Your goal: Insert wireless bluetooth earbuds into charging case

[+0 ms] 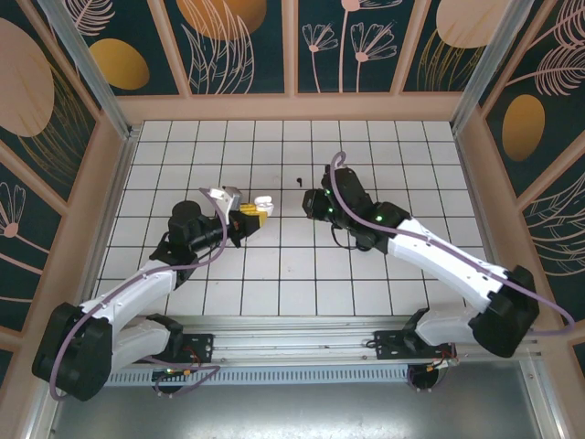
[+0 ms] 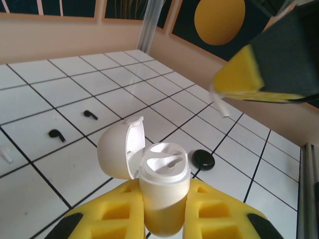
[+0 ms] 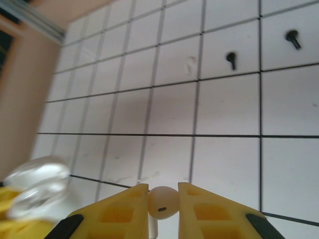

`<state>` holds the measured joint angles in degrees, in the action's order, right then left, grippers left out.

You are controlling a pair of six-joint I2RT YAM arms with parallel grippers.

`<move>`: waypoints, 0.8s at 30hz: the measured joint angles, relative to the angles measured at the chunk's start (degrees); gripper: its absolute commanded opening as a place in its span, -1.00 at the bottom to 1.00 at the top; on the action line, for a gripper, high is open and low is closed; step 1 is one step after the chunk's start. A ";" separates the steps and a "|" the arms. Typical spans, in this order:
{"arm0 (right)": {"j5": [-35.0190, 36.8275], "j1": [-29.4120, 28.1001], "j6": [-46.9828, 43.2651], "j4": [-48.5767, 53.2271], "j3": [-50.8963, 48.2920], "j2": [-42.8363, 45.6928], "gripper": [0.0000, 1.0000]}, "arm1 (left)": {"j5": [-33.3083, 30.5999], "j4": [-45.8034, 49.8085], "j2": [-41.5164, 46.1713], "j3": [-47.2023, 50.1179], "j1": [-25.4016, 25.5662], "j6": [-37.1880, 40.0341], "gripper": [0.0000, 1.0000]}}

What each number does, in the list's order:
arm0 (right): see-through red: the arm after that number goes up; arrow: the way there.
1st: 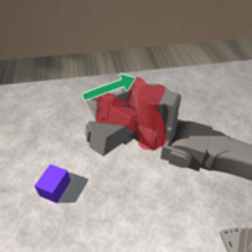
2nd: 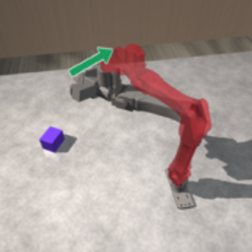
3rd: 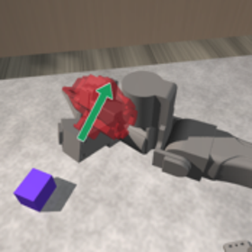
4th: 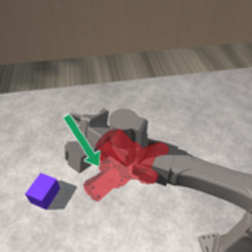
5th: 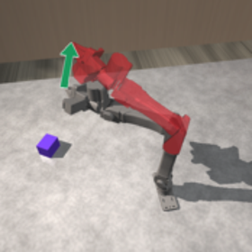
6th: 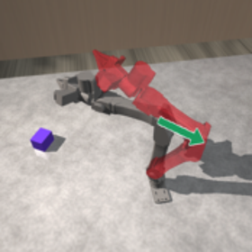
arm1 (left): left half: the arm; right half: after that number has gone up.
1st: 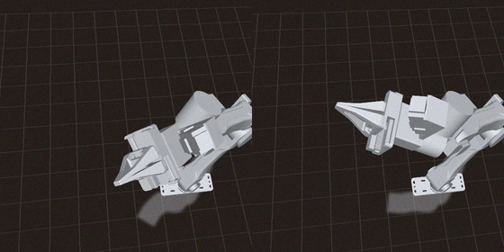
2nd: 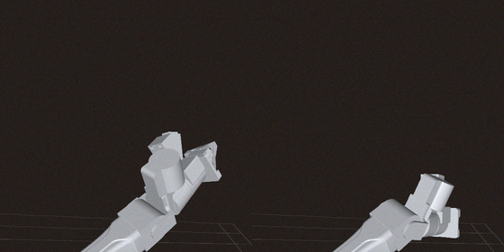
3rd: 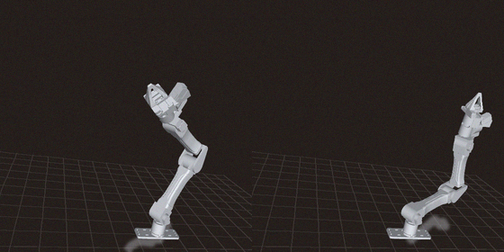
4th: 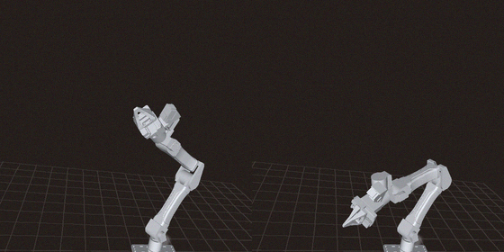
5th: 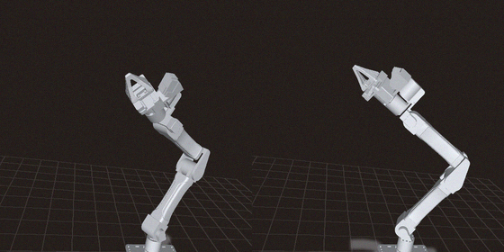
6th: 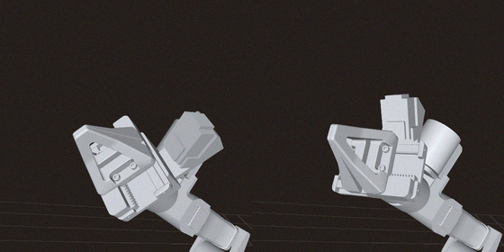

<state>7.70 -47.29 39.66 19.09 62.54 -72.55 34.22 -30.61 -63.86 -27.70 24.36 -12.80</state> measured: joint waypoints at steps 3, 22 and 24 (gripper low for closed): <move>0.07 -1.66 -0.39 -1.31 -0.02 3.19 -0.68 | 0.11 -0.68 -1.53 -2.05 0.24 0.57 -0.75; 6.54 -7.85 -9.92 -8.94 1.40 2.95 -0.71 | 0.44 -4.13 -5.97 -7.52 3.85 0.81 -0.75; 7.23 -7.85 -10.93 -9.53 1.73 2.21 -0.71 | 0.74 -4.15 -5.97 -7.63 3.85 0.79 -0.74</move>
<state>14.94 -55.13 28.73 9.56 64.27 -70.35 34.96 -34.76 -69.82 -35.33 28.21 -12.01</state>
